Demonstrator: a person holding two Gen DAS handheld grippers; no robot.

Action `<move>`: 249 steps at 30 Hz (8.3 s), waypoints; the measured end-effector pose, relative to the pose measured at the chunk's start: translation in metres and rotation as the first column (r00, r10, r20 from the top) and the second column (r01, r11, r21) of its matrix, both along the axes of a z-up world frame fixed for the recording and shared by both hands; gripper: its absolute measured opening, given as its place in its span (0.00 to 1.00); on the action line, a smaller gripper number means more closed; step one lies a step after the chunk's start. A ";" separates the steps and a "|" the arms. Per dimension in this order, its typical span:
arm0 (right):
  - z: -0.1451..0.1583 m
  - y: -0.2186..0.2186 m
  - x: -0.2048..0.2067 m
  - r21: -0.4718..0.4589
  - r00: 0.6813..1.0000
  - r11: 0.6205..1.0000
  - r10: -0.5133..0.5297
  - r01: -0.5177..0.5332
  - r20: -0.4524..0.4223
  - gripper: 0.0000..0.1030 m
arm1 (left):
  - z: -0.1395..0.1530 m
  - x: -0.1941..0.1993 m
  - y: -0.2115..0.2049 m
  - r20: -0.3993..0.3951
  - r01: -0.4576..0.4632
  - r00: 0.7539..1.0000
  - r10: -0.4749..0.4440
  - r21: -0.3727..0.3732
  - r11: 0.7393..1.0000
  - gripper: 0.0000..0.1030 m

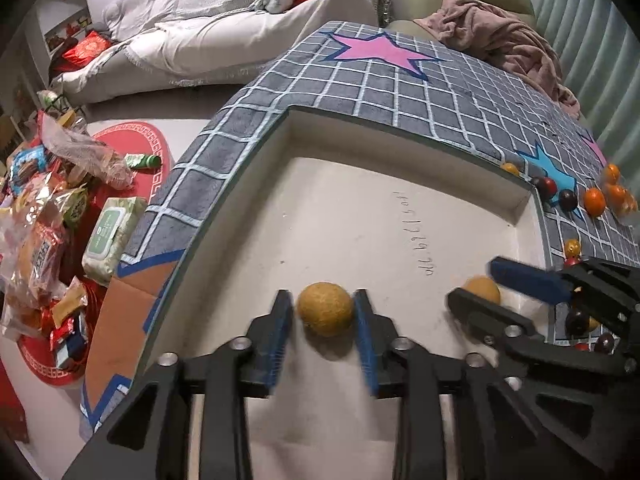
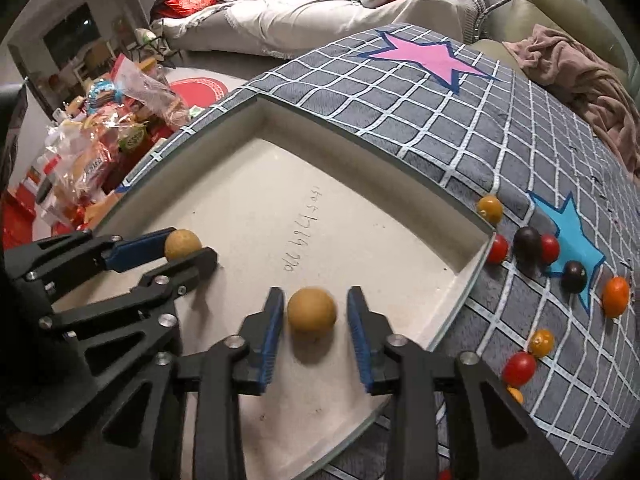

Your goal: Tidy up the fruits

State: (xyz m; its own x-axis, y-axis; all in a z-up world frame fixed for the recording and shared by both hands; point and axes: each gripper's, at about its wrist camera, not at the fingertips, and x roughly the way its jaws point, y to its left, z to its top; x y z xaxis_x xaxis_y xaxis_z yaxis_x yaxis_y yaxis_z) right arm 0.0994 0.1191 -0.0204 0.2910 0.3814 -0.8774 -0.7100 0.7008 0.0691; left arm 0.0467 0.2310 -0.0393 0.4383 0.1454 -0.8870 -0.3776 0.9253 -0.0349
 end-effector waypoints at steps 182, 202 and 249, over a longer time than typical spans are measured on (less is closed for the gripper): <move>0.018 -0.198 -0.040 0.056 0.963 0.963 -0.266 0.264 0.035 0.89 | 0.035 -0.055 -0.114 0.073 0.218 0.973 -0.219 0.027 0.976 0.75; -0.018 -0.214 -0.055 0.089 0.973 0.971 -0.225 0.221 0.048 0.89 | 0.021 0.013 -0.198 0.037 0.386 0.920 -0.389 0.073 0.920 0.75; -0.013 -0.244 -0.061 0.164 0.962 0.953 -0.268 0.256 0.052 0.25 | -0.001 -0.006 -0.215 0.032 0.435 0.899 -0.436 0.020 0.900 0.28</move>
State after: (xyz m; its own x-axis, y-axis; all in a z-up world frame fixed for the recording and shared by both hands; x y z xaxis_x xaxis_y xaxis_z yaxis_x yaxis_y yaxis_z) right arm 0.0387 -0.1252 -0.0331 0.4597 0.4118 -0.7868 -0.5100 0.8478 0.1457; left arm 0.0412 0.0163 -0.0400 0.4912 -0.0569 -0.8692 0.0646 0.9975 -0.0288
